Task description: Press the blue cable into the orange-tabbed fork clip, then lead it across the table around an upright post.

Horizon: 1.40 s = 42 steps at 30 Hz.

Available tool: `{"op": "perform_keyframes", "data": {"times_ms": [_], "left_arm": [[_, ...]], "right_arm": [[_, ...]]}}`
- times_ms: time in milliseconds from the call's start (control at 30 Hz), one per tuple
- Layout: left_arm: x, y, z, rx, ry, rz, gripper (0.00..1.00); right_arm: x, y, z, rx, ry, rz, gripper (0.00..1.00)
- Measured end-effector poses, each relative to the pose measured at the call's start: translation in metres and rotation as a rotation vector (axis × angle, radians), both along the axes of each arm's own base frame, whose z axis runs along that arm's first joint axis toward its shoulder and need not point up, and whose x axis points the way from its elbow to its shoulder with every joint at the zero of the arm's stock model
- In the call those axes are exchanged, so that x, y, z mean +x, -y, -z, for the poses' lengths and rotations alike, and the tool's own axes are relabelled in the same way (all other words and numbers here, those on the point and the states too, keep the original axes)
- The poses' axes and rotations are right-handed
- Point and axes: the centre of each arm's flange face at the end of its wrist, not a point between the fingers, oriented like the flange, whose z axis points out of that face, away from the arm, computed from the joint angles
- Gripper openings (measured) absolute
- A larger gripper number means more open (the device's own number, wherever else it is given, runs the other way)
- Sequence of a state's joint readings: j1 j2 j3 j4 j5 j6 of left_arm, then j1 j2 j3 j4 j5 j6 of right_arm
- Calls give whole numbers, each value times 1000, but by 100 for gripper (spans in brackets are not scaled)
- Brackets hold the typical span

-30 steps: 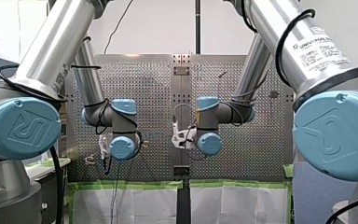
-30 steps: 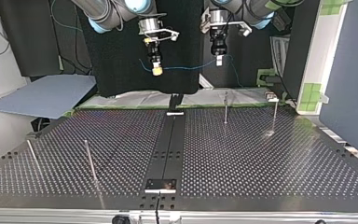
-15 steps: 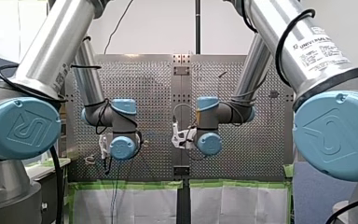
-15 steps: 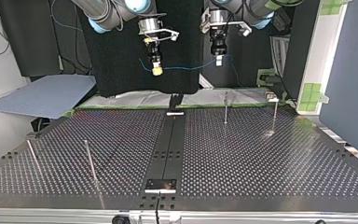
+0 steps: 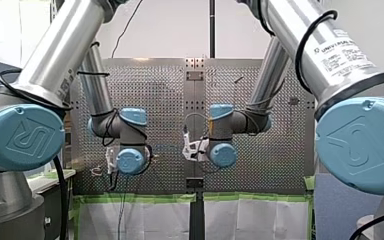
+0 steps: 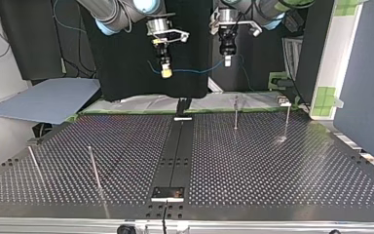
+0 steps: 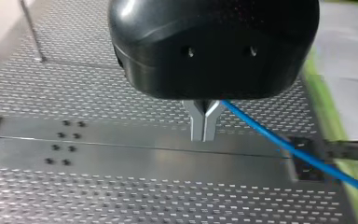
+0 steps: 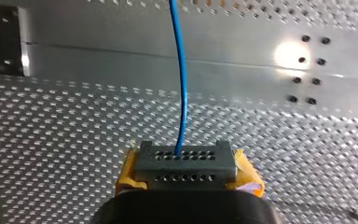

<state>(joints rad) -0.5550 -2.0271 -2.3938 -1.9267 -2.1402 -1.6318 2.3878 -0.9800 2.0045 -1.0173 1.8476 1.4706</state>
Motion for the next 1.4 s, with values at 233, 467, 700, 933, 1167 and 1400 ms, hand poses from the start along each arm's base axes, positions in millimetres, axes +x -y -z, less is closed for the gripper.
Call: {"op": "perform_keyframes", "data": {"times_ms": [233, 467, 700, 933, 1167, 1400], "left_arm": [[-6, -4, 19, 35, -57, 2, 0], [-7, -4, 21, 38, -62, 2, 0], [-6, -4, 20, 34, -61, -1, 0], [-2, -4, 5, -19, -46, 3, 0], [4, -8, -15, -42, -38, 2, 0], [21, -16, -40, -84, 30, -13, 0]], "right_arm": [[-5, -11, 36, 78, -85, -3, 0], [-13, -18, 67, 131, -144, -4, 0], [-16, -22, 83, 152, -166, -3, 0], [-8, -11, 61, 148, -128, 17, 0], [-4, -2, 27, 164, -46, 6, 0], [1, 8, -6, 142, 30, -11, 0]]}}
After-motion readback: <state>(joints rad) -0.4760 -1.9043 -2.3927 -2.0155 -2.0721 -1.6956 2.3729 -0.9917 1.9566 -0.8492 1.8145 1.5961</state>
